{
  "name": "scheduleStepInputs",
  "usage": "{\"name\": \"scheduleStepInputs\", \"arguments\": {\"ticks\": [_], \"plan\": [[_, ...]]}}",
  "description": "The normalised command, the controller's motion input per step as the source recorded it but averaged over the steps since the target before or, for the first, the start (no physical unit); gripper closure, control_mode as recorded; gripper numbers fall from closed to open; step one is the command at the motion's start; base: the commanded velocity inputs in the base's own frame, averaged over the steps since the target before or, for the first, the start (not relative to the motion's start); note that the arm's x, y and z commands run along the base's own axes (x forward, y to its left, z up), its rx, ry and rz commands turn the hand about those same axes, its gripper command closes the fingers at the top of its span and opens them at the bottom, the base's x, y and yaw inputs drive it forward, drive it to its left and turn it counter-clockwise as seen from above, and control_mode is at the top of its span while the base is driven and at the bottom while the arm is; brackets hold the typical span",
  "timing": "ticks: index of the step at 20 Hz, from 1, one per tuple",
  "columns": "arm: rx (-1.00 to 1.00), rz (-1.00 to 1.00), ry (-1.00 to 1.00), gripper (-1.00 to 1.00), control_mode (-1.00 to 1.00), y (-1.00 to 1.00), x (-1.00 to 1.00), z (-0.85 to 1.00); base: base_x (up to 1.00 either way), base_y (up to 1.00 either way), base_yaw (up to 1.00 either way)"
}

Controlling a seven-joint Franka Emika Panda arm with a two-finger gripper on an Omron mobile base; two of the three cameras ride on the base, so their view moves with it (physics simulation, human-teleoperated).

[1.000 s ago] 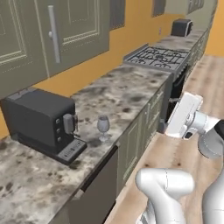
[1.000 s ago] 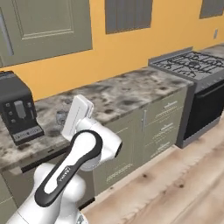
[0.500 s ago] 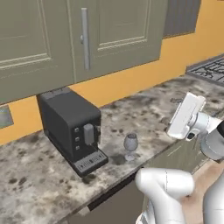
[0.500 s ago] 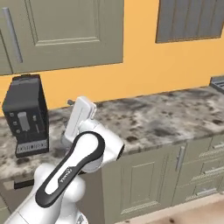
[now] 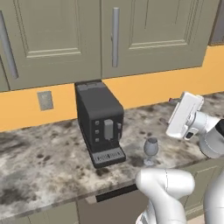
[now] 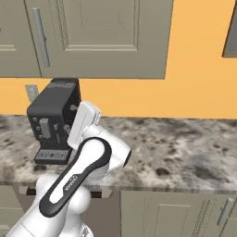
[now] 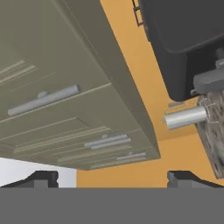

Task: Retrieve the wine glasses from the counter and place one next to each plate.

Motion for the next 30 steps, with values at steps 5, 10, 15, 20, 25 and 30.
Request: {"name": "scheduleStepInputs", "arguments": {"ticks": [5,10,15,20,25,30], "plan": [[0.0,0.0,0.0,-1.0,1.0,0.0,0.0,0.0,0.31,-0.01,0.29],[0.0,0.0,0.0,-1.0,1.0,0.0,0.0,0.0,0.0,-0.02,0.02],[0.01,0.01,0.12,-1.0,-1.0,-0.08,0.09,-0.08,0.08,-0.08,0.0],[0.04,0.07,0.48,-1.0,-1.0,-0.54,0.15,-0.25,0.0,0.0,0.0],[0.01,0.1,0.52,-1.0,-1.0,-0.55,0.19,-0.41,0.0,0.0,0.0],[0.02,0.13,0.58,-1.0,-1.0,-0.44,0.2,-0.43,0.0,0.0,0.0]]}}
